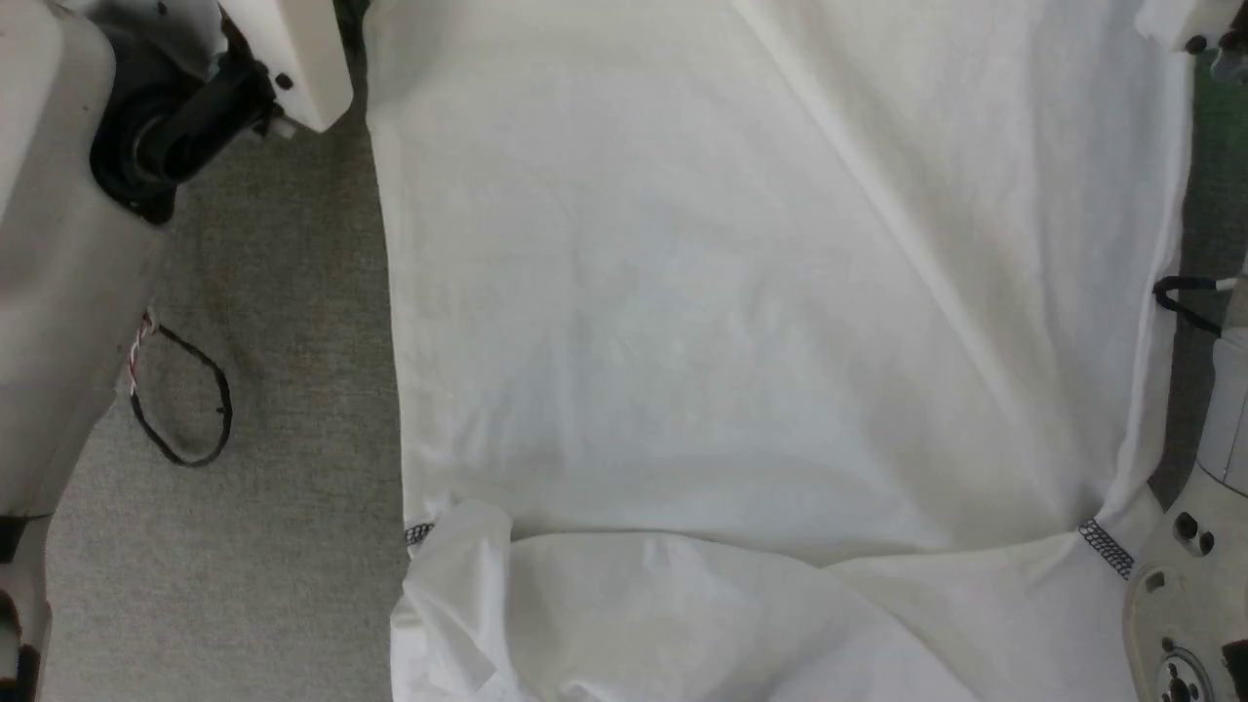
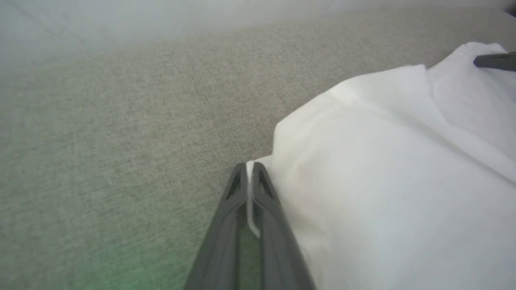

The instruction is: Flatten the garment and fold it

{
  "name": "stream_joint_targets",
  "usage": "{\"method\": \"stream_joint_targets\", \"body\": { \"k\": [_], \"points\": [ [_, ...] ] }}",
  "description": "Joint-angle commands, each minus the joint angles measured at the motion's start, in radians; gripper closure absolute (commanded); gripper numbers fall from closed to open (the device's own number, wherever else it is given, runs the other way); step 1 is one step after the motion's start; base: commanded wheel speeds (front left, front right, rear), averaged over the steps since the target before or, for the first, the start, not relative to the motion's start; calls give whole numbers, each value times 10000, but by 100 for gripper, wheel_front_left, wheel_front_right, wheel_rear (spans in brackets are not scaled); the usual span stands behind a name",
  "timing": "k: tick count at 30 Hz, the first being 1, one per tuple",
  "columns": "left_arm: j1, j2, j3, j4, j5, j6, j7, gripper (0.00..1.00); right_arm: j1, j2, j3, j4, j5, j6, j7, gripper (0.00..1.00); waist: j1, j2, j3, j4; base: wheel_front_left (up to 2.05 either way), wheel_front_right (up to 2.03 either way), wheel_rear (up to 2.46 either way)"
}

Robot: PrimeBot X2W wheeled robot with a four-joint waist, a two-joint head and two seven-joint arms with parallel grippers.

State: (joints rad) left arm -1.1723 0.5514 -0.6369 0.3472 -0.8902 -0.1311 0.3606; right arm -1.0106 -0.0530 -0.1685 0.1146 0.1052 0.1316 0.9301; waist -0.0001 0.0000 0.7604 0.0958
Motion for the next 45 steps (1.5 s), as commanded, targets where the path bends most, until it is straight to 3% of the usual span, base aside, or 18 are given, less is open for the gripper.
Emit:
{"method": "stream_joint_targets", "body": {
  "k": [1, 17, 30, 38, 41, 45],
  "points": [
    [43, -38, -170, 229, -35, 4, 11, 100, 127, 27, -54, 171, -92, -9, -25, 100, 1, 0, 65, 64, 0, 0, 0],
    [-616, 215, 499, 1118, 505, 117, -3126, 100, -512, 27, -138, 323, -247, -9, -2451, 100, 1, 0, -1266, -347, 0, 0, 0],
    [93, 346, 455, 1182, 367, 63, -4146, 100, 432, 9, -329, 408, 106, -9, -3350, 100, 1, 0, -2885, -397, 0, 0, 0],
    [2839, 1242, 344, -900, -420, 50, -4834, 100, 2992, -132, 87, -1038, 1481, -9, -3382, 100, 1, 0, -4296, -407, 0, 0, 0],
    [4306, 1730, 382, -2252, -672, 393, -5061, 100, 4308, -142, 82, -2004, 2032, -9, -3278, 100, 1, 0, -4767, -363, 0, 0, 0],
    [6208, 2357, 381, -4103, -804, 1165, -5355, 100, 6144, -62, -154, -3386, 2758, -9, -3153, 100, 1, 0, -5205, -298, 0, 0, 0]
  ]
}}
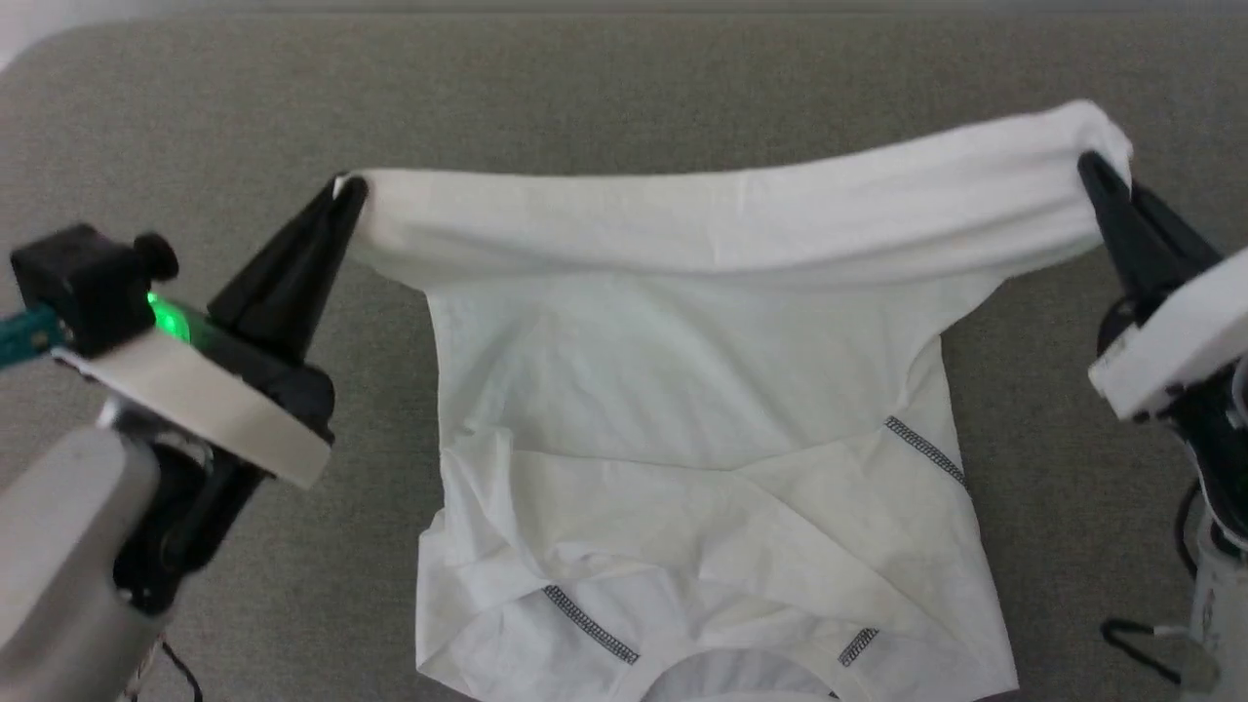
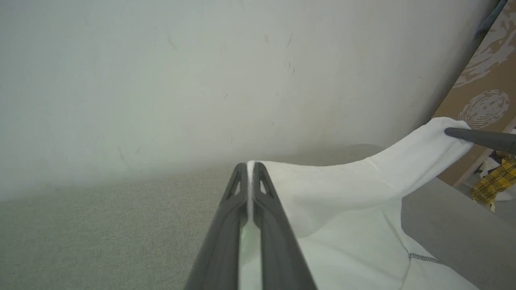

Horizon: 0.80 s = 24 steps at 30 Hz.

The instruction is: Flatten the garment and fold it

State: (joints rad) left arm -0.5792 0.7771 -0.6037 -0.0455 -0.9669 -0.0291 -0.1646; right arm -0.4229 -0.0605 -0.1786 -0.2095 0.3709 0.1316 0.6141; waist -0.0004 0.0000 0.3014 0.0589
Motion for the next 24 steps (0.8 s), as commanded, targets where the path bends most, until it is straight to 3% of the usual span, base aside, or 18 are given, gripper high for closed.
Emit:
{"method": "stream_joint_targets", "body": {
  "k": [1, 7, 11, 18, 24],
  "points": [
    [742, 205, 71, -603, -100, 373, -193, 100, 715, 35, -121, -451, 247, -9, 33, 100, 4, 0, -698, 80, 0, 0, 0],
    [3374, 722, -118, -2381, -159, 1585, -568, 100, 3064, 95, -437, -1677, 1037, -9, 43, 100, 4, 0, -1071, 51, 0, 0, 0],
    [4925, 469, -121, -2997, -335, 2228, -825, 100, 4358, 99, -670, -1826, 1821, -9, -414, 100, 4, 0, -1267, 44, 0, 0, 0],
    [6737, -59, 205, -3406, -733, 2475, -949, 100, 6149, 101, -589, -1613, 2807, -9, -1251, 100, 4, 0, -1527, 77, 0, 0, 0],
    [8074, -156, 371, -3611, -1207, 2215, -957, 100, 7635, 101, -98, -1421, 3385, -9, -1682, 100, 4, 0, -1561, 150, 0, 0, 0]
  ]
}}
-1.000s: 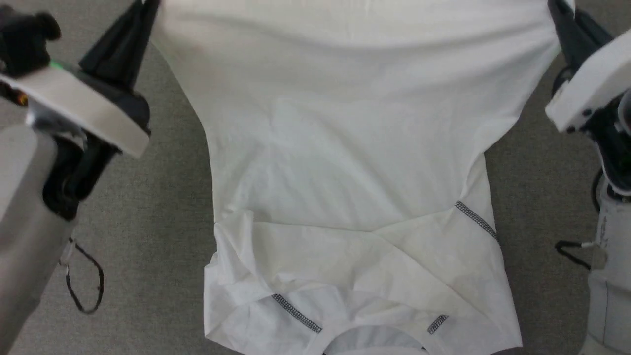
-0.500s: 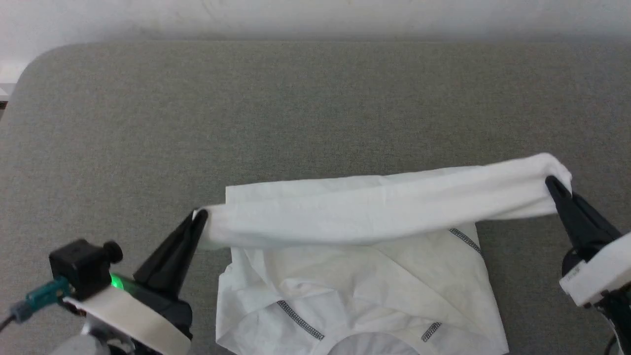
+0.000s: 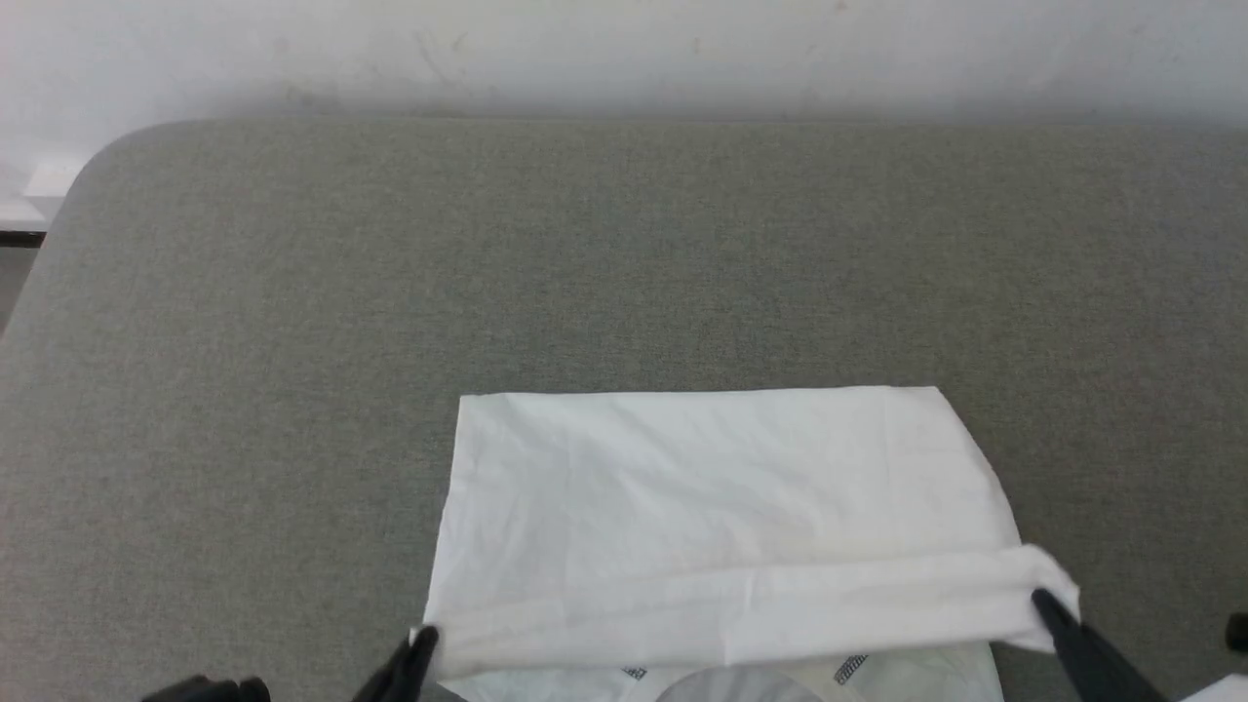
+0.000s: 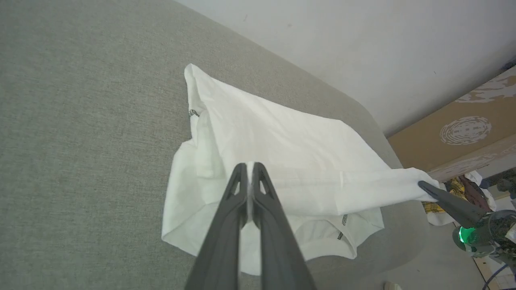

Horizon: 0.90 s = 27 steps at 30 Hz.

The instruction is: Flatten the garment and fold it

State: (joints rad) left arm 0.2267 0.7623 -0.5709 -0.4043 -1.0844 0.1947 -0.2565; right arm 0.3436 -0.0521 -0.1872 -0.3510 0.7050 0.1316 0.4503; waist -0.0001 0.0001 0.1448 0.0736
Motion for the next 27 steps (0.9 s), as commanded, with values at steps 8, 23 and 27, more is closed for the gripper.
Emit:
{"method": "stream_joint_targets", "body": {
  "k": [8, 23, 27],
  "points": [
    [159, -131, -801, 1041, -433, -540, 887, 100, 625, 17, 640, 581, -235, -9, 152, 100, 1, -1, -33, 74, 0, 0, 0],
    [-313, -596, -900, 2190, -484, -746, 926, 0, 692, 18, 346, 741, -677, -9, 743, 0, 1, -1, -251, 91, 0, 0, 0],
    [-283, -597, -364, 1846, -668, -746, 501, 0, 579, 18, 1, 433, -671, -9, 704, 0, 1, -1, -291, 79, 0, 0, 0]
  ]
}}
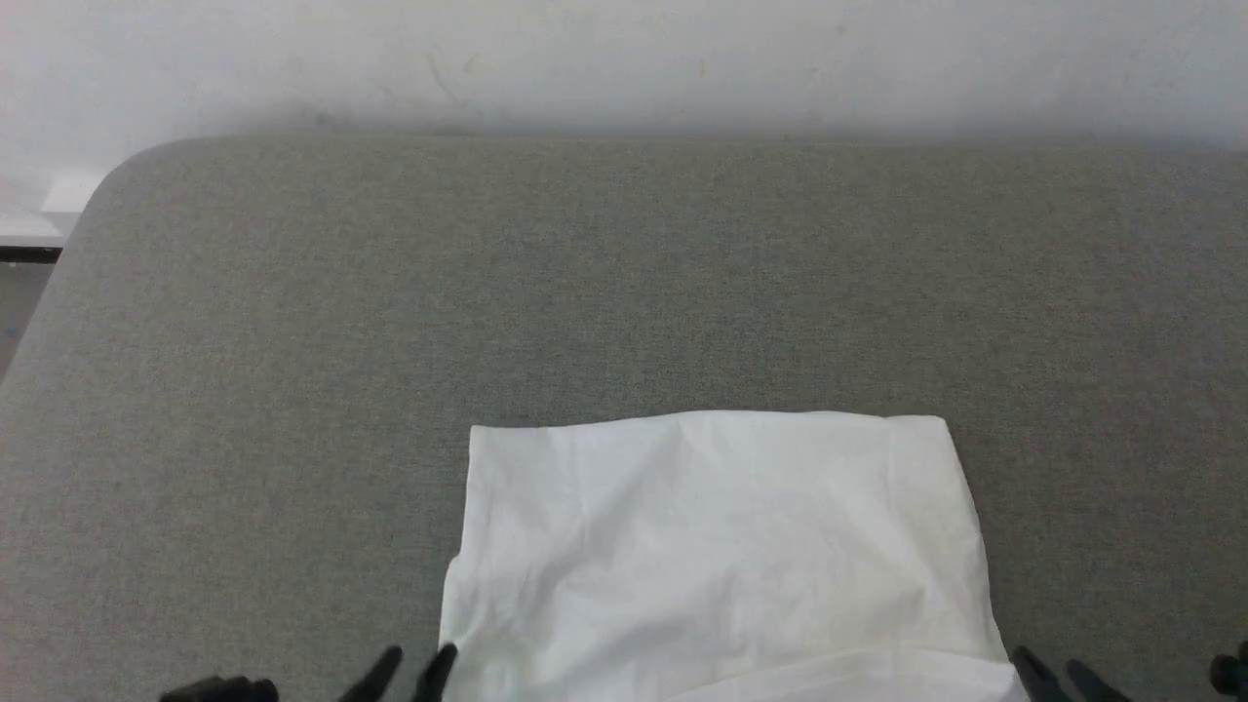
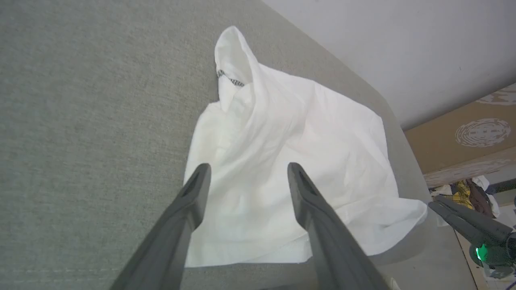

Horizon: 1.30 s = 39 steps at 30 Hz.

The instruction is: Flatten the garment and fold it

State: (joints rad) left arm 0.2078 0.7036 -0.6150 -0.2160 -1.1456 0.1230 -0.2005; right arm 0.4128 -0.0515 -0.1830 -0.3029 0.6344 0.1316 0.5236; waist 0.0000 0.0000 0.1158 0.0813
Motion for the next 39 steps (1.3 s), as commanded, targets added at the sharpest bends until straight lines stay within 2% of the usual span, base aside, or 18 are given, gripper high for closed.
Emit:
{"method": "stream_joint_targets", "body": {
  "k": [1, 5, 7, 10, 13, 17, 21, 29, 33, 34, 36, 39],
  "points": [
    [-108, -35, 324, -143, -4, 47, -221, 0, -157, 12, -150, -90, -8, -9, -82, 0, 0, 0, -4, 7, 0, 0, 0],
    [-177, -516, 1731, -599, 845, 518, -587, 0, -426, 12, -529, -52, -17, -9, -585, 0, 0, 0, 29, 55, 0, 0, 0],
    [-138, -1122, 2676, -853, 1610, 679, -604, 0, -583, 12, -616, 63, -135, -9, -848, 0, 0, 0, 71, 72, 0, 0, 0],
    [76, -2076, 3821, -1116, 2978, 650, -608, 0, -814, 12, -486, 337, -444, -9, -992, 0, 0, 0, 133, 72, 0, 0, 0],
    [297, -2796, 4511, -1186, 4259, 455, -610, 0, -1056, 12, -202, 659, -768, -9, -945, 0, 0, 0, 218, 84, 0, 0, 0],
    [447, -3454, 4810, -987, 5244, 10, -611, 0, -1388, 12, 197, 1173, -1185, -9, -810, 0, 0, 0, 401, 181, 0, 0, 0],
    [375, -3901, 4949, -740, 5621, -477, -611, 0, -1782, 12, 483, 1706, -1473, -9, -796, 0, 0, 0, 644, 322, 0, 0, 0],
    [93, -4309, 5184, -344, 5946, -1134, -612, 0, -2554, -36, 861, 2694, -2035, -9, -634, 0, 0, 0, 1061, 600, 0, 0, 0],
    [-27, -4399, 5194, -186, 6006, -1329, -612, 0, -2854, -109, 1268, 3252, -2012, -9, -160, 0, 0, 0, 1184, 702, 0, 0, 0],
    [-62, -4422, 5192, -157, 6018, -1365, -612, 0, -2907, -107, 1332, 3394, -2003, -9, 13, 45, 0, 0, 1206, 726, 0, 0, 0],
    [-126, -4462, 5165, -93, 6037, -1434, -612, 0, -3015, -101, 1340, 3613, -2086, -9, 287, 100, 0, 0, 1236, 777, 0, 0, 0],
    [-184, -4494, 5145, -32, 6046, -1490, -612, 0, -3144, -87, 1285, 3714, -2179, -9, 421, 100, 0, 0, 1249, 813, 0, 0, 0]
  ]
}}
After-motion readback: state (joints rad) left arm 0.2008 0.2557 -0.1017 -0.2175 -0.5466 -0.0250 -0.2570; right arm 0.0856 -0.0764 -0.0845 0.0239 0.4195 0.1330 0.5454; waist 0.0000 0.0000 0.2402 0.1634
